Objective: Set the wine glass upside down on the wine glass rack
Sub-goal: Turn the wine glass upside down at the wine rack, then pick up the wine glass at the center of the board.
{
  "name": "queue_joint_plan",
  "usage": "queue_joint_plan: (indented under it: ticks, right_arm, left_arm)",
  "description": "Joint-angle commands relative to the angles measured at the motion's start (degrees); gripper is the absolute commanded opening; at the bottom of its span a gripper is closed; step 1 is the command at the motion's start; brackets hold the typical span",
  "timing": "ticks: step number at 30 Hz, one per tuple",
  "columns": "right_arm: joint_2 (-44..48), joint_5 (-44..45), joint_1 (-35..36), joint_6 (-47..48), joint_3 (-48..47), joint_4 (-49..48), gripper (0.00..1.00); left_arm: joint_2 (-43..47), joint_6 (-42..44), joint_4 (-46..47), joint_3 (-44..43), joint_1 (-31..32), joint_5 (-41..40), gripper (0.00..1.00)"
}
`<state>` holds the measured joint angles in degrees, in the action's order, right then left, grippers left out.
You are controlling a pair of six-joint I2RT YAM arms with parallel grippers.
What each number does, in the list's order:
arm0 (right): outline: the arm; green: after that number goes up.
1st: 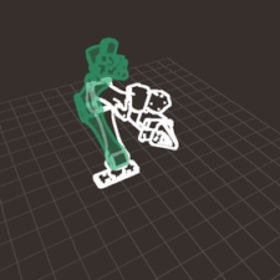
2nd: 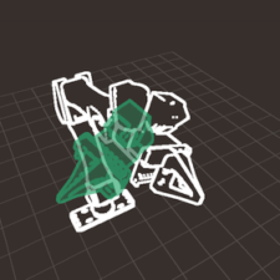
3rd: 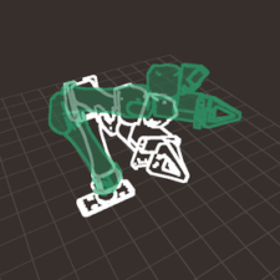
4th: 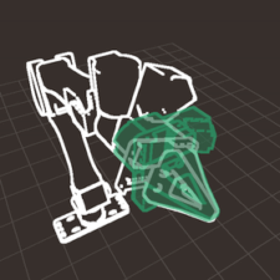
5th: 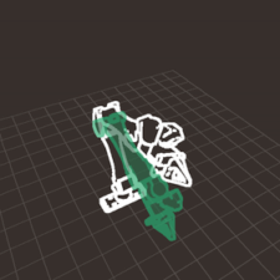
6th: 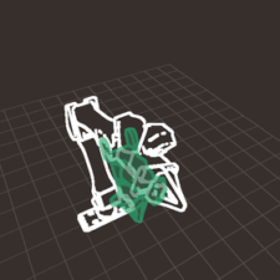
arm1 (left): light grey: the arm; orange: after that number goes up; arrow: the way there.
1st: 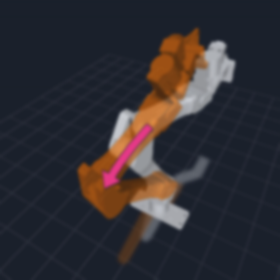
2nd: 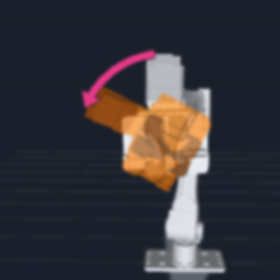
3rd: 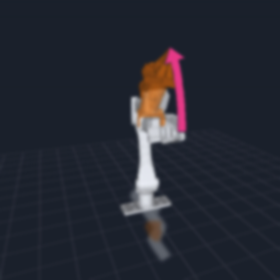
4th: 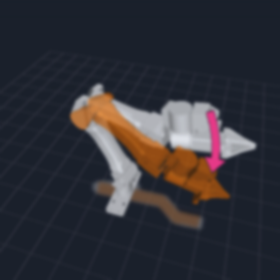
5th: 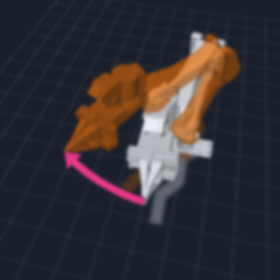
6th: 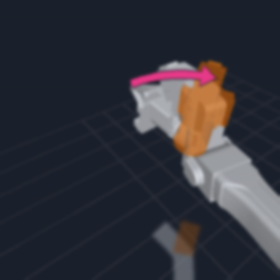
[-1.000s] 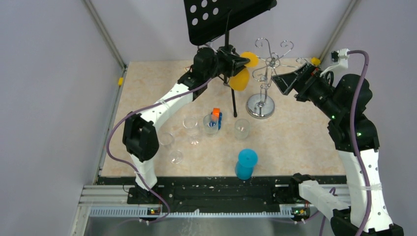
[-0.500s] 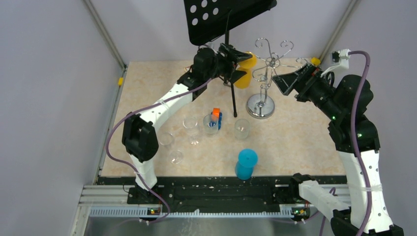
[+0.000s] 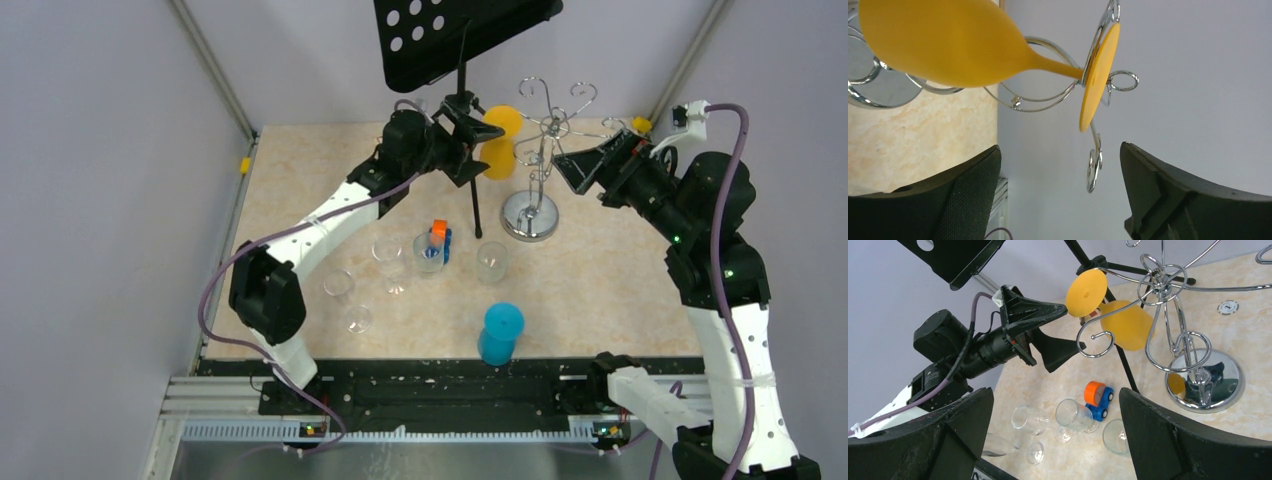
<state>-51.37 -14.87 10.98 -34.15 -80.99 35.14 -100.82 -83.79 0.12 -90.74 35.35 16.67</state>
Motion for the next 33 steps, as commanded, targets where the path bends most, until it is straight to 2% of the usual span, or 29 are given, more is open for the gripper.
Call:
queue_joint_plan:
  ticks: [1,8,16,25,33]
  right_arm:
    - [0.7,-0.5,-0.6,-0.3,0.4,-2.0,0.99]
    - [0.7,-0.7,-0.5,-0.2,1.1,-1.7,0.99]
    - [0.4,-1.9,-0.6,-0.7,2.1,-2.3,0.99]
    - [1.9,-0.3,-0.6,-0.7,3.2,-1.7,0.99]
    - [3.4,0.1,-0.6,-2.2,5.3,-1.5,0.99]
  left_arm:
    - [6.1,6.4,-1.7,2.8,0.3,0.6,0.91]
    - [12.1,18.9,-12.7,5.4,0.2,-1.9,0.91]
    - [17.2,34.7,-29.4,5.9,0.2,-6.0,0.91]
    - [18.0,49.3,-44.0,2.7,0.1,-12.4,0.91]
    - [18.1,59.9,-55.9,-1.0,0.1,-18.2,0.86]
